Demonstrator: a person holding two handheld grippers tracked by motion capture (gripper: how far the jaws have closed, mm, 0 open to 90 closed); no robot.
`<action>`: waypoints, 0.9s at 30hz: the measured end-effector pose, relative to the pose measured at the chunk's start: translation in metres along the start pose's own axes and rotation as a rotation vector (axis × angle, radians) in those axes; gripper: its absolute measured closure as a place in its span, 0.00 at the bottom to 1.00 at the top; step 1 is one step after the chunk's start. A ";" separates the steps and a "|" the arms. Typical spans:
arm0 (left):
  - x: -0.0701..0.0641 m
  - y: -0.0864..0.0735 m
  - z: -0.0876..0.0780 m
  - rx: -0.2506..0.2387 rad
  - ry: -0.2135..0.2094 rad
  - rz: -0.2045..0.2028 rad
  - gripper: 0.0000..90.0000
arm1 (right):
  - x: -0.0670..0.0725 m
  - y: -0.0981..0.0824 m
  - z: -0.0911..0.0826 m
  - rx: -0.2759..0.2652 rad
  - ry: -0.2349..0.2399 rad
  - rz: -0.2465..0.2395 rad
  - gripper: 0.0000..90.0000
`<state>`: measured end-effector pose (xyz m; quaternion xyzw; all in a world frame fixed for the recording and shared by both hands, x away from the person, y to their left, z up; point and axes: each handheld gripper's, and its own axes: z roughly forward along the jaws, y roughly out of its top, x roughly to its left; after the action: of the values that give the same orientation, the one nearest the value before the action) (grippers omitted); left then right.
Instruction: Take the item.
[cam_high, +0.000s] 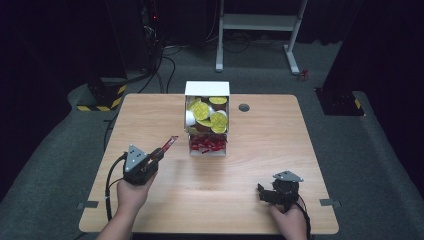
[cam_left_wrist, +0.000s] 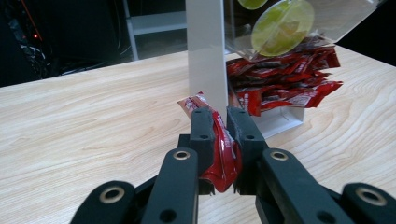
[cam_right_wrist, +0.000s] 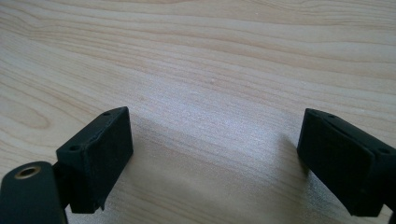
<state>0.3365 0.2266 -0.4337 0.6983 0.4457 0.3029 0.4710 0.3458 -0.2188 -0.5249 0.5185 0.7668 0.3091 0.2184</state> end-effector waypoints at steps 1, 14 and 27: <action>0.001 0.000 0.000 0.001 0.003 0.000 0.90 | 0.000 0.000 0.000 0.000 0.000 0.000 0.11; 0.015 -0.001 0.000 0.009 0.026 -0.007 0.90 | 0.000 0.000 0.000 -0.001 0.001 -0.001 0.12; 0.033 -0.006 0.008 0.031 0.060 -0.029 0.90 | 0.000 0.000 0.000 0.000 0.001 0.000 0.12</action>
<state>0.3555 0.2548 -0.4418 0.6897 0.4744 0.3100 0.4507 0.3454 -0.2188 -0.5249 0.5182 0.7669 0.3096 0.2180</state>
